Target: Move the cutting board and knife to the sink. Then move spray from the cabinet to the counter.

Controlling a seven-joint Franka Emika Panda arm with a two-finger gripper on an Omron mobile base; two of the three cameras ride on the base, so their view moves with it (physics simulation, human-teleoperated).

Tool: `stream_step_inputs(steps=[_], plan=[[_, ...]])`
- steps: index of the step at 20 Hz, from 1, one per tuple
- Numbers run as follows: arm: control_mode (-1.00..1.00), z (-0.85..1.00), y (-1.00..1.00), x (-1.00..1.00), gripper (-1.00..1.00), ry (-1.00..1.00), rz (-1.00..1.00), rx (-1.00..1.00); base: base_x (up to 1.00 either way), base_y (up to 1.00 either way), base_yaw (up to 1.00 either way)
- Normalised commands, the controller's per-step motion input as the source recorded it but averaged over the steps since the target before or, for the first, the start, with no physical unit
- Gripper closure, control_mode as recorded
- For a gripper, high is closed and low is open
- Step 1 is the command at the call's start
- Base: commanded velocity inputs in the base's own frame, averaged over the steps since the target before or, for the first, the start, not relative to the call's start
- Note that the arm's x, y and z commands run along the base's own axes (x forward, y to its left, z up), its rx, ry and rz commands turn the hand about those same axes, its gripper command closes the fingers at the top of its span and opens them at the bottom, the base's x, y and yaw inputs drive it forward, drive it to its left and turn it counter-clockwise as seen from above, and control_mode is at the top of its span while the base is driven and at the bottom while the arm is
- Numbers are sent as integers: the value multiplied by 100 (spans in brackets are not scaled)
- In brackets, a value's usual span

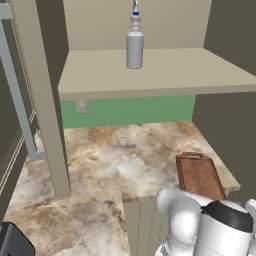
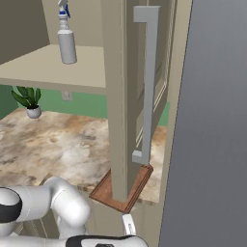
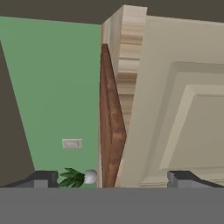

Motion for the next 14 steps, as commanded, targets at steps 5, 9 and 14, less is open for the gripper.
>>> stream_step_inputs(steps=[5,9,14], plan=[[-100,0,0,12,-100,0,-1,0,0,0,0],[-100,0,8,12,-100,0,-1,0,0,0,0],[-100,-2,12,18,-100,0,-2,0,0,0,0]])
